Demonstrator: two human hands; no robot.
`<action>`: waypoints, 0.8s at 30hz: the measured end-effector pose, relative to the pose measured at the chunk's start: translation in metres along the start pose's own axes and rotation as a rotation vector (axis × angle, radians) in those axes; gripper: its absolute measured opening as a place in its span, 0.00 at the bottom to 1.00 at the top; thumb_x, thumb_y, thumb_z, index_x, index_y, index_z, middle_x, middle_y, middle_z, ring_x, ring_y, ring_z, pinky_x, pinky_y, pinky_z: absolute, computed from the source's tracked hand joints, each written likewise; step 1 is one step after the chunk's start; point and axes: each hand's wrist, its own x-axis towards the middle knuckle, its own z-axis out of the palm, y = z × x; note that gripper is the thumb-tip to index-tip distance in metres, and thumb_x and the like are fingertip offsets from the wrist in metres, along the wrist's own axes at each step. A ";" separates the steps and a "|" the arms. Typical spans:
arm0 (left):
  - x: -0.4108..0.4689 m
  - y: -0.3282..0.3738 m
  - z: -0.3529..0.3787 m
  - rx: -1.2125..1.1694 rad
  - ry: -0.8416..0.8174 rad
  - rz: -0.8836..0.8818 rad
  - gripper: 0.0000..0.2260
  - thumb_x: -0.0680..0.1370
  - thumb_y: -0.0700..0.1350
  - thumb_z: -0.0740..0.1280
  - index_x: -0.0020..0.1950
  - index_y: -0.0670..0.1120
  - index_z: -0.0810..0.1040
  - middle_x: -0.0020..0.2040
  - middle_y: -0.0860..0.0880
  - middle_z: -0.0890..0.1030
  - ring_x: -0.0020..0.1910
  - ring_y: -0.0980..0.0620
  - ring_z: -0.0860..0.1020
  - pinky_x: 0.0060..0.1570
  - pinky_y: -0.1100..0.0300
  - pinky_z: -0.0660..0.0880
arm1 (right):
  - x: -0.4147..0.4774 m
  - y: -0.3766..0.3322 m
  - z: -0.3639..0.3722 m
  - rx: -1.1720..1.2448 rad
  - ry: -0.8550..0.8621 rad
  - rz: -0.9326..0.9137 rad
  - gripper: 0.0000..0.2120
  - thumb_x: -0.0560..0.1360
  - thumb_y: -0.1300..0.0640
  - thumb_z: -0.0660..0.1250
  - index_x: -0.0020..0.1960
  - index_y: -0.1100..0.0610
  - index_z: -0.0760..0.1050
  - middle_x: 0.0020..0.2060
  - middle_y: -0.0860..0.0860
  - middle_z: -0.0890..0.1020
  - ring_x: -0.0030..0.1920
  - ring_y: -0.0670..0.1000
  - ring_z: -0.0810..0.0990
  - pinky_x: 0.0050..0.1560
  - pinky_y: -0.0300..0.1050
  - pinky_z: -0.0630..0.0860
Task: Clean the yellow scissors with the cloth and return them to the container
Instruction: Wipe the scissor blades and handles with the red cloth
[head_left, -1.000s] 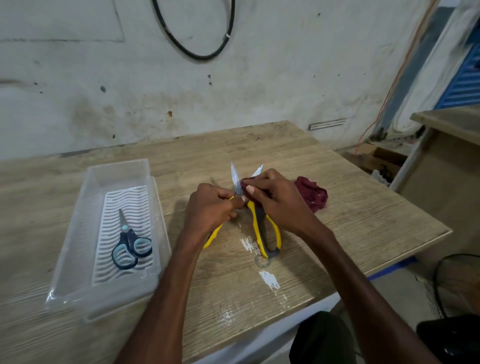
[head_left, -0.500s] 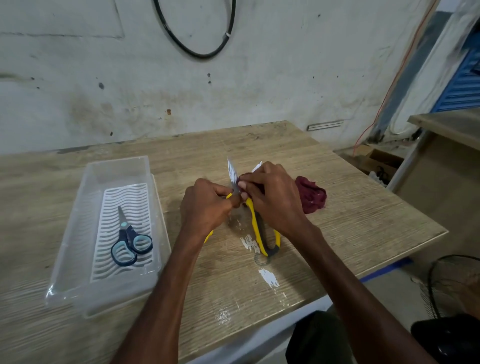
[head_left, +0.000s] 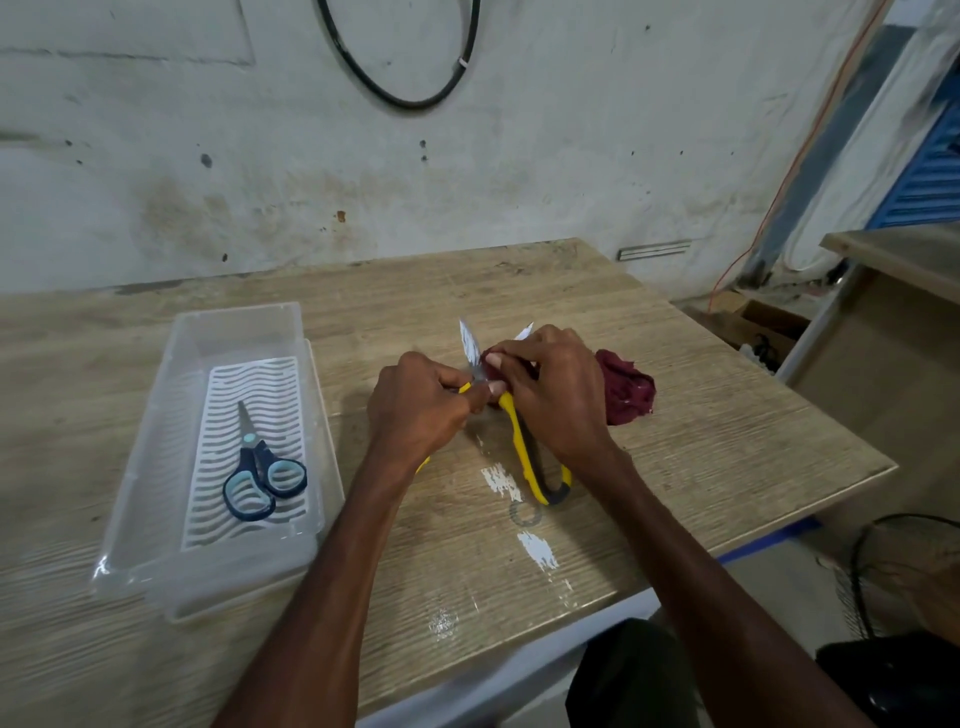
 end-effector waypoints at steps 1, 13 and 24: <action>0.000 0.002 0.002 0.002 -0.002 0.008 0.11 0.65 0.64 0.76 0.33 0.57 0.85 0.24 0.52 0.80 0.34 0.52 0.83 0.43 0.50 0.81 | 0.004 0.002 -0.001 -0.029 0.027 0.018 0.05 0.74 0.51 0.68 0.46 0.47 0.83 0.37 0.51 0.78 0.43 0.55 0.75 0.41 0.51 0.72; -0.006 0.001 0.008 0.000 -0.043 0.032 0.26 0.63 0.70 0.72 0.38 0.47 0.86 0.26 0.46 0.81 0.32 0.49 0.83 0.40 0.47 0.80 | 0.016 0.003 -0.003 -0.274 -0.045 0.074 0.09 0.71 0.59 0.63 0.36 0.57 0.80 0.35 0.58 0.78 0.44 0.61 0.75 0.45 0.53 0.65; 0.000 0.003 0.008 0.014 -0.032 0.050 0.13 0.66 0.65 0.75 0.37 0.57 0.86 0.25 0.51 0.80 0.34 0.51 0.83 0.42 0.50 0.80 | 0.012 0.013 -0.007 -0.204 0.016 0.068 0.07 0.74 0.52 0.67 0.47 0.51 0.83 0.40 0.54 0.80 0.47 0.59 0.75 0.48 0.54 0.69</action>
